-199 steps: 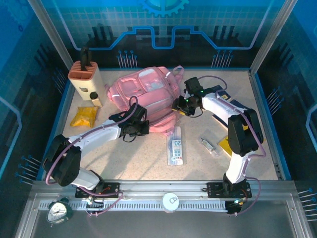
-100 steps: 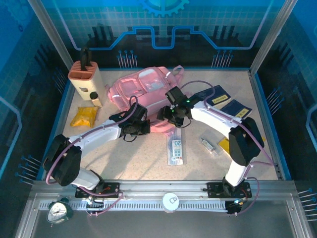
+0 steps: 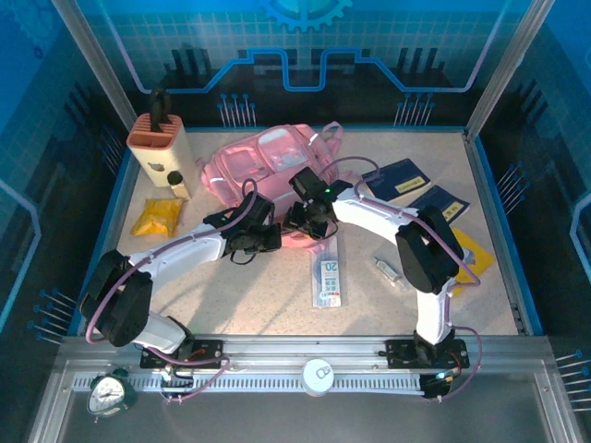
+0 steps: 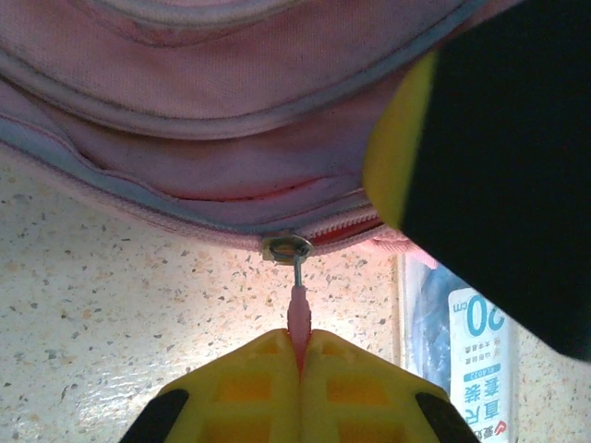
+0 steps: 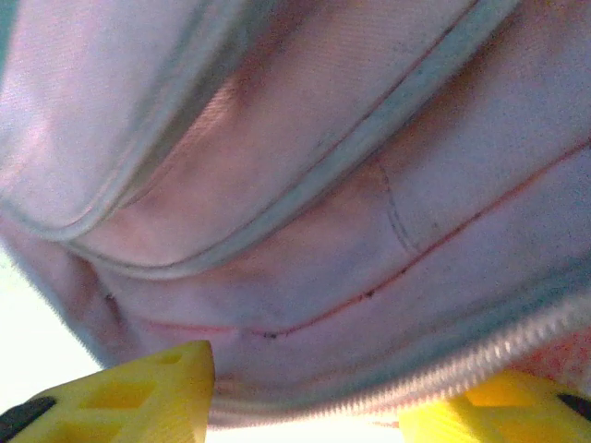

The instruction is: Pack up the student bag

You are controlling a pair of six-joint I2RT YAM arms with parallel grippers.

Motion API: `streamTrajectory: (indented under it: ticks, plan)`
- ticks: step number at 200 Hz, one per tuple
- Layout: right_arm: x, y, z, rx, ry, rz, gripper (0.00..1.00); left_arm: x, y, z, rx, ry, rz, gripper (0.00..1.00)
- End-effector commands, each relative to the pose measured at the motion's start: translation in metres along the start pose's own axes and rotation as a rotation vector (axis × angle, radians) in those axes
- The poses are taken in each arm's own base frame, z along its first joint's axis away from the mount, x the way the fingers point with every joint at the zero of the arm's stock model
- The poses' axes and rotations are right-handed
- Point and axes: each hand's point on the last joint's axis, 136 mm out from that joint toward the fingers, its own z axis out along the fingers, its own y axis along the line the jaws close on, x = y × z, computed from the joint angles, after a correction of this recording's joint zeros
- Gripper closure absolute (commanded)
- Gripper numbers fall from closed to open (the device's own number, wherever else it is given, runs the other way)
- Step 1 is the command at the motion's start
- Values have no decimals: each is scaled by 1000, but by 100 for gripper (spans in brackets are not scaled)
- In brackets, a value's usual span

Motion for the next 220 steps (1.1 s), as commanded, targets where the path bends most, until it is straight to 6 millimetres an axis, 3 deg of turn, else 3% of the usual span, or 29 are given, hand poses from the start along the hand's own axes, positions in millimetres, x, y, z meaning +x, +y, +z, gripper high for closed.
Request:
streamTrajectory:
  ticks: [1,37,67,98,140,199,220]
  plan:
    - [-2,-2,13,39,-10,-16,52,3,-11,0,54,9,35,100]
    - [-10,-8,10,57,-47,-54,78,3,-6,-4,29,1,52,100]
    - [-16,-7,2,26,-66,-76,100,6,12,-6,-54,-3,62,100]
    - [-21,-1,-14,-21,-116,-99,100,10,49,-10,-185,4,23,100]
    - [-19,-4,-24,-31,-115,-133,100,-2,99,-15,-315,-18,-88,100]
    - [-6,3,-38,-86,-121,-177,100,-41,172,-27,-434,-100,-305,100]
    - [1,6,-41,-96,-113,-187,100,-57,185,-25,-412,-141,-353,100]
